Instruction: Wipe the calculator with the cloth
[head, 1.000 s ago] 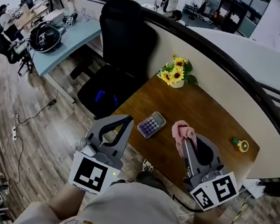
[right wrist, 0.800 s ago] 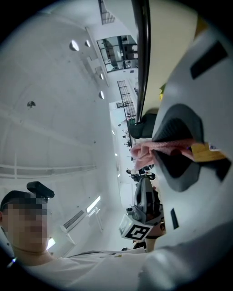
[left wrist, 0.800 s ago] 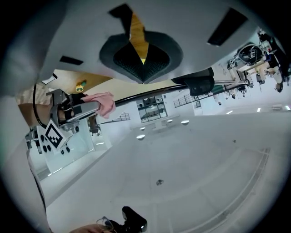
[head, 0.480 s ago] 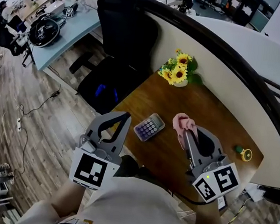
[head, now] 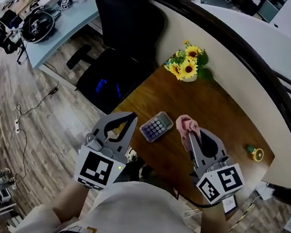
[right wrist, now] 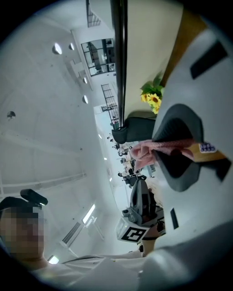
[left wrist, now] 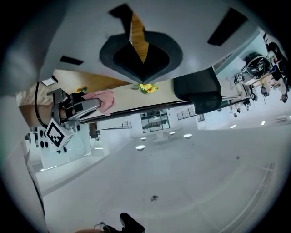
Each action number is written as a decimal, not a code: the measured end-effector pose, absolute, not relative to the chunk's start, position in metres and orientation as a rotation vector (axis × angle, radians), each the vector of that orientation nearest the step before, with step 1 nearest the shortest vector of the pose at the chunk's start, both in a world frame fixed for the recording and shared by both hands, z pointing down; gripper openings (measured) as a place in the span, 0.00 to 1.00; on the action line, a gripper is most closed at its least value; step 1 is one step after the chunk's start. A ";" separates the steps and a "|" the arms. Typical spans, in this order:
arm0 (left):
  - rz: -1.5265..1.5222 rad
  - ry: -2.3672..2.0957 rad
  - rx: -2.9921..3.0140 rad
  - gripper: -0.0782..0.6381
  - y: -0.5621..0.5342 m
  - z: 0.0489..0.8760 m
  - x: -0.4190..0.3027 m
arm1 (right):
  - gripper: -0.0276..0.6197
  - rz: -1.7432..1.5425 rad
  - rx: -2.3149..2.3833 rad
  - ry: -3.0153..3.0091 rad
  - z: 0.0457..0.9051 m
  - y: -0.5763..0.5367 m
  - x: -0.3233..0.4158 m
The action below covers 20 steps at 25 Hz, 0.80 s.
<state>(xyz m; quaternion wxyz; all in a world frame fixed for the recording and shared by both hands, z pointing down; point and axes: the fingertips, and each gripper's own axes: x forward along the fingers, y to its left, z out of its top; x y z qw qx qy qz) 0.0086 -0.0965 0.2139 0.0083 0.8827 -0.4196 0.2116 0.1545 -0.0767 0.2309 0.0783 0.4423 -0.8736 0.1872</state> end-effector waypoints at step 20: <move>0.841 -1.075 2.544 0.11 -0.127 0.399 -0.008 | 0.11 0.725 1.295 -2.356 0.394 -0.149 0.098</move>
